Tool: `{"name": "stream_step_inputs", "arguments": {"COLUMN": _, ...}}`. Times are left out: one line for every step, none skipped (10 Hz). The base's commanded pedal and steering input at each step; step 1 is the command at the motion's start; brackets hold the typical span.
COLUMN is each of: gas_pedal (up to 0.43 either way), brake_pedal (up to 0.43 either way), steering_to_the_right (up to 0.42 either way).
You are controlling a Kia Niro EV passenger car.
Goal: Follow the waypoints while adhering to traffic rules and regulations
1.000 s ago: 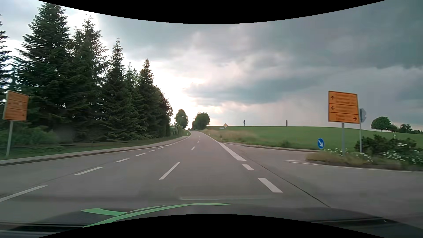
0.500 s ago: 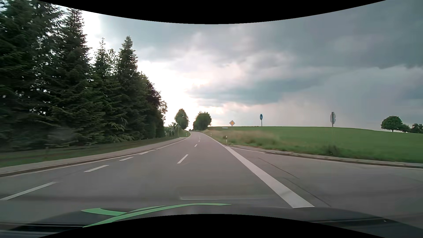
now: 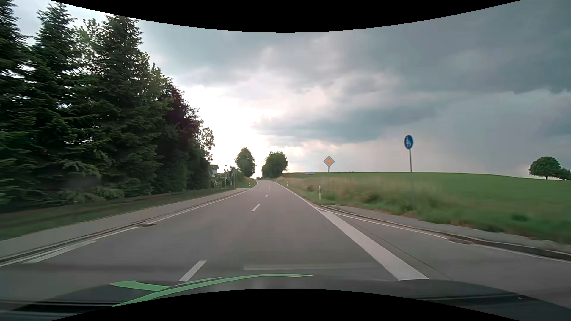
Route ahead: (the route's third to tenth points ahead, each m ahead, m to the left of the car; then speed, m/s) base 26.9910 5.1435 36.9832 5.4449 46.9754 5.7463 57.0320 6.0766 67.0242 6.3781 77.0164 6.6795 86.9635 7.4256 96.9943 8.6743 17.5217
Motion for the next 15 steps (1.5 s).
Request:
{"name": "stream_step_inputs", "arguments": {"gas_pedal": 0.079, "brake_pedal": 0.000, "steering_to_the_right": -0.003}}
{"name": "stream_step_inputs", "arguments": {"gas_pedal": 0.079, "brake_pedal": 0.000, "steering_to_the_right": -0.004}}
{"name": "stream_step_inputs", "arguments": {"gas_pedal": 0.087, "brake_pedal": 0.000, "steering_to_the_right": -0.003}}
{"name": "stream_step_inputs", "arguments": {"gas_pedal": 0.087, "brake_pedal": 0.000, "steering_to_the_right": -0.003}}
{"name": "stream_step_inputs", "arguments": {"gas_pedal": 0.087, "brake_pedal": 0.000, "steering_to_the_right": -0.003}}
{"name": "stream_step_inputs", "arguments": {"gas_pedal": 0.087, "brake_pedal": 0.000, "steering_to_the_right": -0.003}}
{"name": "stream_step_inputs", "arguments": {"gas_pedal": 0.087, "brake_pedal": 0.000, "steering_to_the_right": -0.003}}
{"name": "stream_step_inputs", "arguments": {"gas_pedal": 0.087, "brake_pedal": 0.000, "steering_to_the_right": -0.003}}
{"name": "stream_step_inputs", "arguments": {"gas_pedal": 0.087, "brake_pedal": 0.000, "steering_to_the_right": -0.003}}
{"name": "stream_step_inputs", "arguments": {"gas_pedal": 0.087, "brake_pedal": 0.000, "steering_to_the_right": -0.003}}
{"name": "stream_step_inputs", "arguments": {"gas_pedal": 0.098, "brake_pedal": 0.000, "steering_to_the_right": -0.003}}
{"name": "stream_step_inputs", "arguments": {"gas_pedal": 0.098, "brake_pedal": 0.000, "steering_to_the_right": -0.003}}
{"name": "stream_step_inputs", "arguments": {"gas_pedal": 0.098, "brake_pedal": 0.000, "steering_to_the_right": -0.003}}
{"name": "stream_step_inputs", "arguments": {"gas_pedal": 0.098, "brake_pedal": 0.000, "steering_to_the_right": -0.004}}
{"name": "stream_step_inputs", "arguments": {"gas_pedal": 0.098, "brake_pedal": 0.000, "steering_to_the_right": -0.004}}
